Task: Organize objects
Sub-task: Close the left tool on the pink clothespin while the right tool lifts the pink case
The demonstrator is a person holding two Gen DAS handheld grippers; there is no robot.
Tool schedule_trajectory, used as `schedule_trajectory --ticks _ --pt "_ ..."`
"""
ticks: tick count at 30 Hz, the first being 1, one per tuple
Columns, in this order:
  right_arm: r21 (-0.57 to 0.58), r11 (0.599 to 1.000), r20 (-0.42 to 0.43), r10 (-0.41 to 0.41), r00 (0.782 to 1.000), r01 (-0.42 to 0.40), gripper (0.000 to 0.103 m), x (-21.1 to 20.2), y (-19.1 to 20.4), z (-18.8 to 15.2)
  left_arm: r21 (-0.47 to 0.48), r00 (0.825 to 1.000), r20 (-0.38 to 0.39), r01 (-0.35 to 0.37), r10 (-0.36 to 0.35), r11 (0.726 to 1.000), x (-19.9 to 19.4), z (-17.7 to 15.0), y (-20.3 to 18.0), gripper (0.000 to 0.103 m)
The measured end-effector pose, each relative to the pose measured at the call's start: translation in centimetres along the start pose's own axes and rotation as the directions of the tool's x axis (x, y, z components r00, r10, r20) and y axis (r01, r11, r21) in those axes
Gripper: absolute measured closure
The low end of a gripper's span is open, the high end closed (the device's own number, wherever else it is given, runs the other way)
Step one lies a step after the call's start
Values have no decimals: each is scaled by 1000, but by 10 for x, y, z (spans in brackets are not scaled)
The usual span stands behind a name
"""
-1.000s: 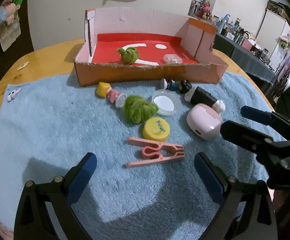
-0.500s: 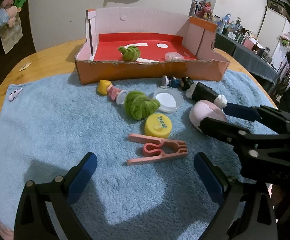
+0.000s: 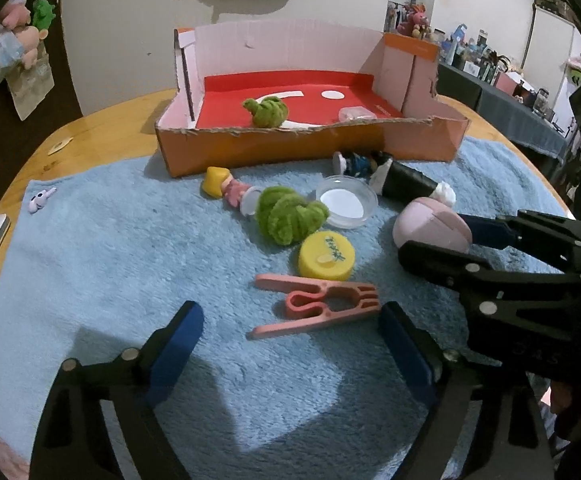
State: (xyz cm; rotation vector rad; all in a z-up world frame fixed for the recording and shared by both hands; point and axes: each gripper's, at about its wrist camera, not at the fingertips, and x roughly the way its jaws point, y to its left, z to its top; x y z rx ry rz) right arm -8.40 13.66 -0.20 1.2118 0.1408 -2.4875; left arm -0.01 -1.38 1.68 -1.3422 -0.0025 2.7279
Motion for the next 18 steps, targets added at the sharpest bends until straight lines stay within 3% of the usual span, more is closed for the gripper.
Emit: schedule_trajectory --ticks 9,18 --pt "61 997 7 50 999 -50 57 -5 -6 -4 -37 1000 17 -5 5 999 -5 0 11 39" --pt "70 995 9 73 997 -73 57 -10 -2 -6 -56 999 26 20 -19 998 -11 -5 16 40"
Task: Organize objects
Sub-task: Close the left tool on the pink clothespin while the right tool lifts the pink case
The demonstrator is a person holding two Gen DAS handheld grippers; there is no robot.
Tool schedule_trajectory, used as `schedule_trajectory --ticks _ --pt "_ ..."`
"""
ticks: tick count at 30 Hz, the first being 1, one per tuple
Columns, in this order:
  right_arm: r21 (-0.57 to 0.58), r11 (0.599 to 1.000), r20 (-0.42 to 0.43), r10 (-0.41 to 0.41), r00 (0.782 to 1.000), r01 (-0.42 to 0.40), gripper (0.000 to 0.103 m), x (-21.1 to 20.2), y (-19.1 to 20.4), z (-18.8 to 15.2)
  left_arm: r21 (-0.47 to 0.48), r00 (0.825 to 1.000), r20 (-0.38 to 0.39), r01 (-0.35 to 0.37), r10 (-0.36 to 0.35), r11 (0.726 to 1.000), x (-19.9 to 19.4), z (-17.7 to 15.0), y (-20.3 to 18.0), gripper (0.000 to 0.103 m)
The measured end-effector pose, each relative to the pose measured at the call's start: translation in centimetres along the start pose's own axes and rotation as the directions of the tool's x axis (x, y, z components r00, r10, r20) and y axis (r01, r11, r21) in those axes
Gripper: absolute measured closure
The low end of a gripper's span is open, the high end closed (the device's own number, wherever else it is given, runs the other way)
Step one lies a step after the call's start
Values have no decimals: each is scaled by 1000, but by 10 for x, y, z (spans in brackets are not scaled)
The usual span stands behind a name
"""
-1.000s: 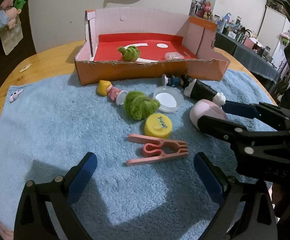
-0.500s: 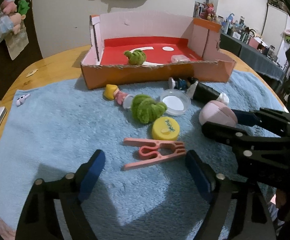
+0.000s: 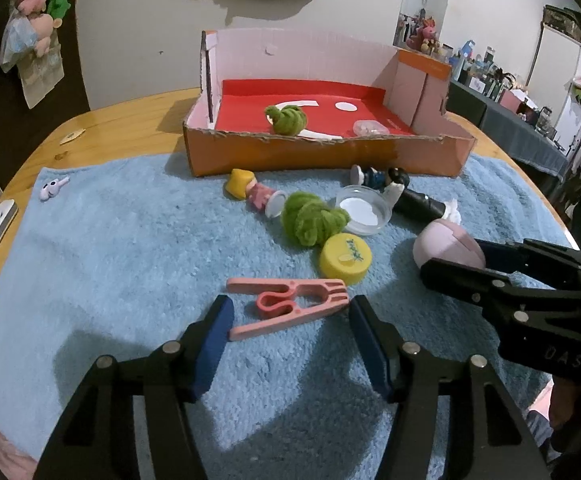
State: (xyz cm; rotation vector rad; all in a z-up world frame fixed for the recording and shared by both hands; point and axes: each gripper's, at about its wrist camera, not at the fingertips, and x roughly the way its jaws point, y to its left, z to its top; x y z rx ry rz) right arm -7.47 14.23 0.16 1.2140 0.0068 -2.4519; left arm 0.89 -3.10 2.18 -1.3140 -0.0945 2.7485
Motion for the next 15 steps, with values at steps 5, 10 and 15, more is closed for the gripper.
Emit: schedule_trajectory --ticks 5,10,15 --pt "3 1000 10 17 1000 -17 57 -4 3 1 -19 1000 0 4 -4 1000 -2 0 4 41" --pt "1 1000 20 28 999 -28 57 -8 6 1 -28 1000 7 8 -8 1000 -7 -1 5 41" --pt "5 999 30 36 999 -36 57 -12 7 0 -36 1000 24 14 -13 999 -11 2 7 41"
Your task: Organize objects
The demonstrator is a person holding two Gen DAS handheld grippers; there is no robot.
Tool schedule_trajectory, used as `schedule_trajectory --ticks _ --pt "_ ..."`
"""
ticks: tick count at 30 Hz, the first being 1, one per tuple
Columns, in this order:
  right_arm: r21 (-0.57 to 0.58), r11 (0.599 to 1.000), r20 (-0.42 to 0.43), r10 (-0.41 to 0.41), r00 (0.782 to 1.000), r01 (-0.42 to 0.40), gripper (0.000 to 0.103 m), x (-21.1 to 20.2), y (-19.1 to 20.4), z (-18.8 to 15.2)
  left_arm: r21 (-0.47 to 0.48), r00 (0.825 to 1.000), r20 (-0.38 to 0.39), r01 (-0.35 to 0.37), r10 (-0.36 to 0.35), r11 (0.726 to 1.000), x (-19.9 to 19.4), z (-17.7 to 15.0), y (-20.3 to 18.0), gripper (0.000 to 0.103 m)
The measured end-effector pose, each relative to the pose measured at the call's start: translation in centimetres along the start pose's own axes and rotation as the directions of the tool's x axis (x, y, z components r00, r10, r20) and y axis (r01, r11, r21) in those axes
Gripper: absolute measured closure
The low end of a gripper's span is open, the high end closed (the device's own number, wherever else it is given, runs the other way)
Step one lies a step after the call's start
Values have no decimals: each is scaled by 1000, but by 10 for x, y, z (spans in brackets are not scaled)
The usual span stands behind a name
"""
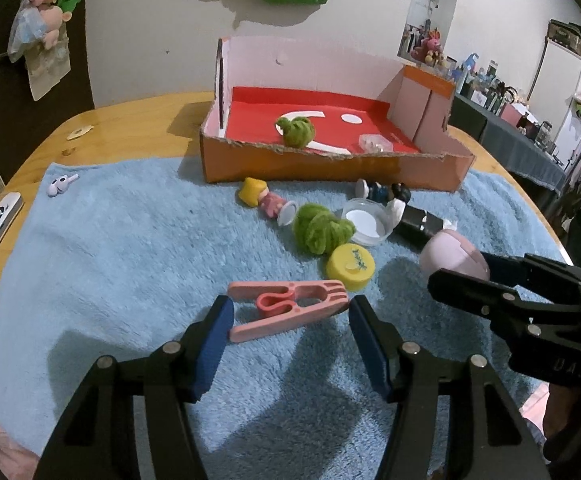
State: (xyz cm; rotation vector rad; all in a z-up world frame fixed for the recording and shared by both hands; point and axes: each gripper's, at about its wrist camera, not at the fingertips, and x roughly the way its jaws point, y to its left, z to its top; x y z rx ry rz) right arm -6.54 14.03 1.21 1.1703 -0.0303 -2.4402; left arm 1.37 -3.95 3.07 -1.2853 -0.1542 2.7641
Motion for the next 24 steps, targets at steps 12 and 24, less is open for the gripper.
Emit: schedule_trajectory --ticks 12,24 --pt "26 999 23 38 999 -38 57 -11 -1 -2 7 999 39 5 -5 1000 -10 8 0 41" --pt "34 997 32 64 997 -65 57 -17 1 -2 20 997 68 24 -25 1000 -18 20 1 41"
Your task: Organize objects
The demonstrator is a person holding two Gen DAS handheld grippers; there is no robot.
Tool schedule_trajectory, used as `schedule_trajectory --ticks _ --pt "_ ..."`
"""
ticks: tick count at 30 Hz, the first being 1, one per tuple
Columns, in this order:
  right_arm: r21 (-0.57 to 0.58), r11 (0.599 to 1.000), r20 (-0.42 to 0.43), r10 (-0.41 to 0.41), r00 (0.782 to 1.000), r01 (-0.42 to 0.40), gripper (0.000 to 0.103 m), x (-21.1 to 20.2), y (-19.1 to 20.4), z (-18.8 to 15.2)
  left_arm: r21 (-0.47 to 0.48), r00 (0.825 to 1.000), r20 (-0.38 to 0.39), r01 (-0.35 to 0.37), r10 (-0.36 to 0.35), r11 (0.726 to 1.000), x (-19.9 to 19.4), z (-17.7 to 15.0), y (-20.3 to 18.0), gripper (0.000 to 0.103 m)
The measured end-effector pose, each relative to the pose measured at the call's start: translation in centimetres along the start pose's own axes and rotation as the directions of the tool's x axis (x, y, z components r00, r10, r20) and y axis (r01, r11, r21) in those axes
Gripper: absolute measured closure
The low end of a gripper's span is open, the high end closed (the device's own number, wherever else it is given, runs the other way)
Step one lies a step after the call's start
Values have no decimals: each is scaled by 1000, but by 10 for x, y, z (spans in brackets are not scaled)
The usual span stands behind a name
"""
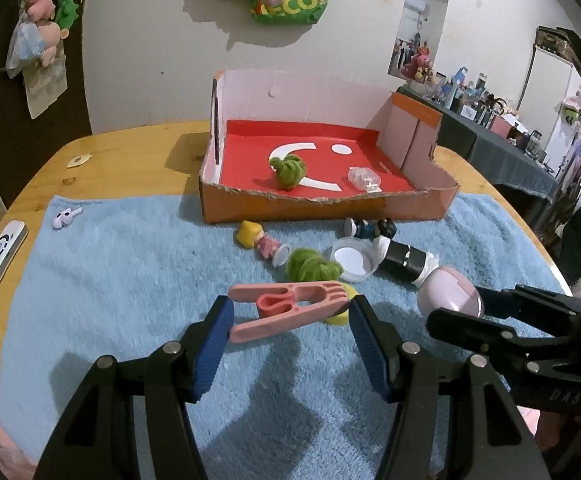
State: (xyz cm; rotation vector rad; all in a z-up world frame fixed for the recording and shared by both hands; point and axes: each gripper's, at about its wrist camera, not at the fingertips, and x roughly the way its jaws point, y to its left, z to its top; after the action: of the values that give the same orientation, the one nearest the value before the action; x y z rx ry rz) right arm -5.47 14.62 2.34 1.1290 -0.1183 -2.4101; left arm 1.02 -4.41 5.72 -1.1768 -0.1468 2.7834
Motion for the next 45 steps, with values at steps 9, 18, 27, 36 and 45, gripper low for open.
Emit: schedule_trajectory --ticks 9,18,27,36,45 --pt "3 1000 5 10 1000 -10 57 -2 1 6 1 1000 8 7 -7 1000 2 8 1 41" --pt "12 1000 5 12 1000 -12 57 0 -3 9 12 1000 19 16 -16 1000 5 18 -3 41" --pt "16 1000 8 12 1000 -12 57 1 -8 14 17 1000 16 21 -21 1000 12 24 -5 41" --pt "11 1000 17 3 1000 -3 57 2 -13 24 16 999 15 30 -30 999 17 31 -5 41" --pt "17 1000 28 6 1000 -7 57 2 -17 32 31 999 18 35 -35 999 21 42 -8 41"
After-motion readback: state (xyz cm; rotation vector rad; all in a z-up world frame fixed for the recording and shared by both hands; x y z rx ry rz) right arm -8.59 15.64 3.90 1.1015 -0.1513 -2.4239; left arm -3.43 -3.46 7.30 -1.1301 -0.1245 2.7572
